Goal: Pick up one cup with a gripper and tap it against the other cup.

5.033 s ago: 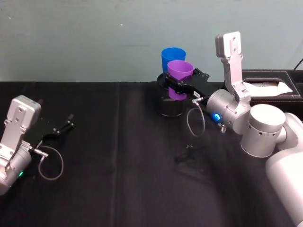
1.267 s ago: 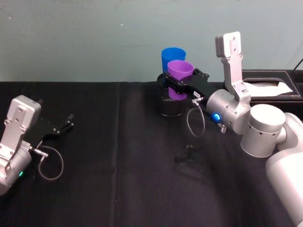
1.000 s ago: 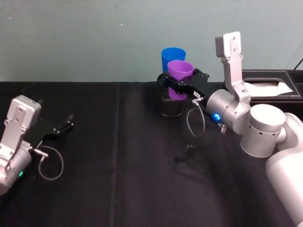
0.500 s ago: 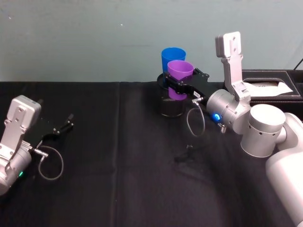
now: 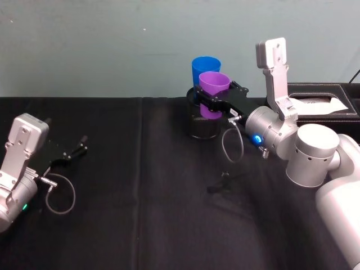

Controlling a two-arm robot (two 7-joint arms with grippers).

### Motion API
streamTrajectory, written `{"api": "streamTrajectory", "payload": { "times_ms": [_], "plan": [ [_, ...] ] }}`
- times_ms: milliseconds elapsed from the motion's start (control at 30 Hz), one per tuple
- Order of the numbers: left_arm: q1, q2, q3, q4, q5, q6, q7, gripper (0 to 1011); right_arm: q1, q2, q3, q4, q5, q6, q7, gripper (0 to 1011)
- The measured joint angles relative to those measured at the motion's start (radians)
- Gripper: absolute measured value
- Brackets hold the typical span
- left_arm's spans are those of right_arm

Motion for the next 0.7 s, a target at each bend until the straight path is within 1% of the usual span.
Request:
{"api": "streamTrajectory", "payload": {
  "times_ms": [700],
  "plan": [
    [0.000, 0.000, 0.000, 0.000, 0.000, 0.000, 0.000, 1000, 0.000, 0.000, 0.000, 0.000, 0.000, 0.000, 0.000, 731]
  ]
}}
